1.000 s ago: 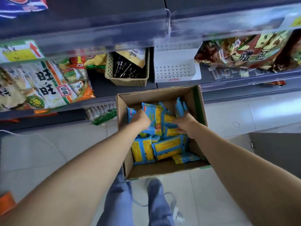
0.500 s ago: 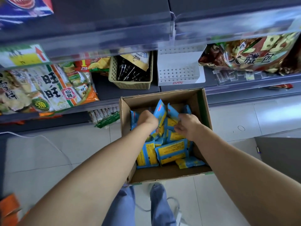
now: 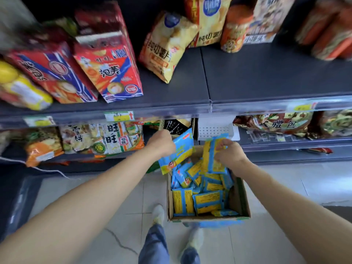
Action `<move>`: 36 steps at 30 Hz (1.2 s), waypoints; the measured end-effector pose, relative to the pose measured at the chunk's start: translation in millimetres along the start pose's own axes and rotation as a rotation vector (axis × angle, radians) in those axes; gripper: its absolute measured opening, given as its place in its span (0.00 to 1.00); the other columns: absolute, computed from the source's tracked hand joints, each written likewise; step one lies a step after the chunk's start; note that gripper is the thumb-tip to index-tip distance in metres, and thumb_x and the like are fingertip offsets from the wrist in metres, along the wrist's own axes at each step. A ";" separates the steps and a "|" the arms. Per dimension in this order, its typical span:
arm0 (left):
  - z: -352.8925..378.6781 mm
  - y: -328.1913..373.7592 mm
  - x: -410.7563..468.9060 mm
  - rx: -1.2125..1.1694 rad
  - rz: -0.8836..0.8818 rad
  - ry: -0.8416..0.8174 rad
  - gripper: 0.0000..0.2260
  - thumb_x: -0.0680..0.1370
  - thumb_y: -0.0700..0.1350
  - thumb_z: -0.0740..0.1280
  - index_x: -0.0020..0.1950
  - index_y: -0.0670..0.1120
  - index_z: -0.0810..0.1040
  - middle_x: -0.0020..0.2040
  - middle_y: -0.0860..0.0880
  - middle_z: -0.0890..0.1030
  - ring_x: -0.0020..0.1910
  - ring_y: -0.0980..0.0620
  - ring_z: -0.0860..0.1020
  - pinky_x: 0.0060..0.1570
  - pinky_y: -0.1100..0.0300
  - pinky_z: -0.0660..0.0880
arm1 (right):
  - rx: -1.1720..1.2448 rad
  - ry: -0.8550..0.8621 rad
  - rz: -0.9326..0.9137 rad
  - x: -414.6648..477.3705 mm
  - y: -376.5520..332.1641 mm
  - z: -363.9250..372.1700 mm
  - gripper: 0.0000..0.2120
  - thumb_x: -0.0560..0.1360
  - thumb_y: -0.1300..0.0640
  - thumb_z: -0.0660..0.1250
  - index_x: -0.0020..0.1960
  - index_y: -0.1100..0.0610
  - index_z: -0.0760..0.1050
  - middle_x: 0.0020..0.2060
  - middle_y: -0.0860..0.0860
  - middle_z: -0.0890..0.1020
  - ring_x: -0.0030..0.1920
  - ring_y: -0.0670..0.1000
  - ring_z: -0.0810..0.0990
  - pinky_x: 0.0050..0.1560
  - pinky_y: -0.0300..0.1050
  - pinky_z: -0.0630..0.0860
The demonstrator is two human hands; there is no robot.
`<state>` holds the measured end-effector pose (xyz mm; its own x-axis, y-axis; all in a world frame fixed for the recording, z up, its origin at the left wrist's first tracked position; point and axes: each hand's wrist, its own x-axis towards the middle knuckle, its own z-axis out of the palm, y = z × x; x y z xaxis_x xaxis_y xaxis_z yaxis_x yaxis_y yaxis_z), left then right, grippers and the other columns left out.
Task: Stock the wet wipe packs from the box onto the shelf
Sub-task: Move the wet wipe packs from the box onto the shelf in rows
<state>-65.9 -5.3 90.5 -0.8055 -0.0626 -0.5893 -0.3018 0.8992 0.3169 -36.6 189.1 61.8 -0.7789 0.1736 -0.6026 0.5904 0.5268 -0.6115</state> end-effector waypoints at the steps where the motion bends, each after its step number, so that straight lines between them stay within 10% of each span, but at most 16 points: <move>1: -17.7 1.9 -13.6 0.006 0.025 0.018 0.06 0.73 0.38 0.70 0.40 0.39 0.74 0.37 0.43 0.74 0.39 0.45 0.75 0.31 0.60 0.67 | -0.010 -0.021 -0.057 -13.7 -15.9 -8.5 0.12 0.72 0.70 0.59 0.40 0.54 0.69 0.29 0.49 0.68 0.26 0.49 0.65 0.23 0.35 0.64; 5: -91.1 10.2 -70.6 -0.010 0.093 0.130 0.14 0.74 0.40 0.71 0.56 0.35 0.77 0.52 0.39 0.80 0.42 0.47 0.77 0.41 0.58 0.70 | -0.089 -0.040 -0.297 -67.5 -84.0 -40.4 0.14 0.72 0.72 0.58 0.46 0.53 0.71 0.29 0.50 0.65 0.24 0.48 0.62 0.18 0.33 0.59; 15: -242.2 -11.6 -189.4 -0.198 0.217 0.585 0.11 0.70 0.38 0.74 0.39 0.47 0.72 0.39 0.47 0.75 0.40 0.48 0.75 0.42 0.57 0.74 | -0.111 -0.040 -0.751 -182.1 -234.0 -96.2 0.11 0.70 0.65 0.66 0.48 0.52 0.79 0.32 0.53 0.71 0.30 0.51 0.68 0.30 0.40 0.64; 26: -367.2 -50.2 -205.5 -0.344 0.304 0.980 0.10 0.73 0.36 0.70 0.48 0.45 0.71 0.48 0.46 0.74 0.46 0.49 0.72 0.44 0.58 0.68 | 0.209 -0.275 -0.786 -216.1 -377.2 -105.2 0.21 0.72 0.68 0.55 0.63 0.65 0.73 0.48 0.58 0.79 0.37 0.51 0.79 0.39 0.42 0.73; 36: -448.2 -78.1 -117.0 -0.351 0.322 0.949 0.11 0.75 0.36 0.67 0.56 0.43 0.74 0.52 0.46 0.73 0.47 0.48 0.72 0.44 0.58 0.67 | -0.099 0.218 -0.798 -162.5 -472.2 -79.6 0.24 0.77 0.61 0.65 0.70 0.63 0.64 0.29 0.56 0.75 0.25 0.53 0.72 0.19 0.34 0.68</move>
<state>-176.6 -262.3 467.7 -0.8961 -0.2923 0.3340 -0.0114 0.7675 0.6410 -205.7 -21.6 489.3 -0.9851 -0.1313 0.1115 -0.1697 0.6290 -0.7587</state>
